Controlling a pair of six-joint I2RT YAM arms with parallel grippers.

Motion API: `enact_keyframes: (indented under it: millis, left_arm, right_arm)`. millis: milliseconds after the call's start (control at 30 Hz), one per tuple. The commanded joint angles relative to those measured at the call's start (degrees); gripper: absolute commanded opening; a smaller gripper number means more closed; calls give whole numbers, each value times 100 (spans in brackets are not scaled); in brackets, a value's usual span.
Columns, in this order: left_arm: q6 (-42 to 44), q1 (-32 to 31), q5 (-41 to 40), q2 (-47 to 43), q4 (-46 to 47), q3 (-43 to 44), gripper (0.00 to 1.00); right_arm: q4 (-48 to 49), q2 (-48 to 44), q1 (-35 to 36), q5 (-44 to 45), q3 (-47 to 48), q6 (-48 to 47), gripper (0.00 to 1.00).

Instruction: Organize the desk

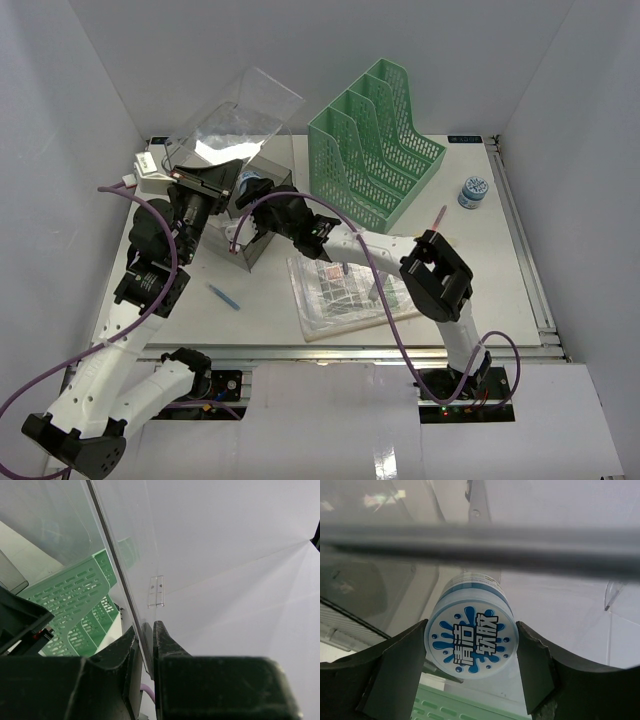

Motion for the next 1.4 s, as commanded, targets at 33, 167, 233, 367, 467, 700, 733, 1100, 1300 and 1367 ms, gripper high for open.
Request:
enact_keyframes:
  millis: [33,167,233,367,467,700,733,1100,1300,1367]
  left_arm:
    - [210,8,-58,-176,337,392,9]
    - [221,8,-28,-139,407,335,9]
    - [207,8,15,-113,428,271,9]
    - [104,8,69,-93,461,154,9]
    - [44,8,83,-91,456,110,9]
    - [62,8,77,-240,444,-15,9]
    - [62,8,89,-253,456,-27,9]
    - [161,14,228,-389,614,-254,9]
    - [203,17,244,-427,546,-290,9]
    - [214,10,256,-431,540,-300,9]
  right_arm:
    - [777,-444,-28,145,201,0,77]
    - [558,-975,-36,23,-302,90,82]
    - [322,-1329,-36,-63,-448,193,86]
    - [-261,-1719,-30,-235,-645,399,92]
    - [-984,-1891,-36,-264,-598,596,92]
    - [-3297,-3375,-606,-1163,-1823,850,89]
    - [-3398,-3662,-840,-1264,-2171,1015,88]
    - [-3479,-4004,-5598,-1932,-2379,5035,93]
    - [-4271,-2315,-6771,-839,-973,7381,91]
    - [-4354,-1823,-6815,-419,-530,7653,90]
